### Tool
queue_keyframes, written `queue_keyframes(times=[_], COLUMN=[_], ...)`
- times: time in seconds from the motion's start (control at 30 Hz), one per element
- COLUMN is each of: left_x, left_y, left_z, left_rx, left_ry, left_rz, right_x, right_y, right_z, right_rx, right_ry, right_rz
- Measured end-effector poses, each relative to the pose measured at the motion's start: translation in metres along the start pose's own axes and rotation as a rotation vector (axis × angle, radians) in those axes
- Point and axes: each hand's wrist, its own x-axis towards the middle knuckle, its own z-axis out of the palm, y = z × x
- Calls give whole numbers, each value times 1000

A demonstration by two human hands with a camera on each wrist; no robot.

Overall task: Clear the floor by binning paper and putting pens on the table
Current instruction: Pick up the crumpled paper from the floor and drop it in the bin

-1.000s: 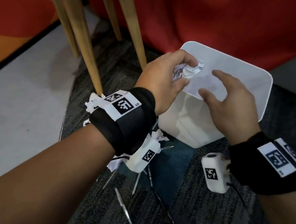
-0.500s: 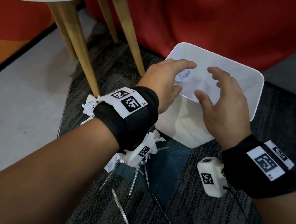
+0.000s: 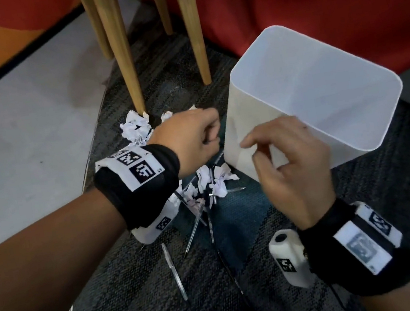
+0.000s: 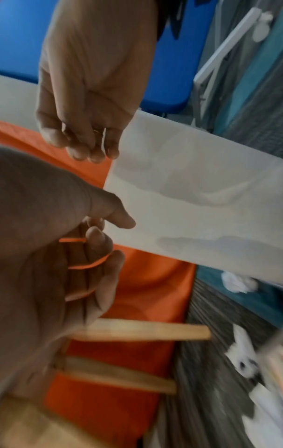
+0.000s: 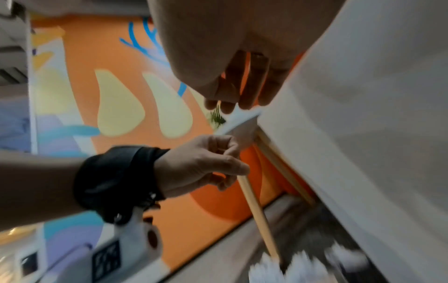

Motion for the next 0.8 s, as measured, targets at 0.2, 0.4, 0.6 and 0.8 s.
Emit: queue_keyframes(times=[0.2,0.4,0.6,0.8], left_x=[-20,-30,-55,-61], left_y=[-45,-67,-70,-76], left_z=[55,112,153,161], left_rx=[97,112,113,179], left_ry=[-226,-535,-759,-809], left_rz=[-257,-345,-271,-237], right_x=[-51,-88,-110,-127], right_y=[59,98,114,119], right_z=[80,131,149,133], right_rx=[-170,-230,-308,-382], right_ry=[-517,-784,-960,-1016], right_rz=[365,548,548,603])
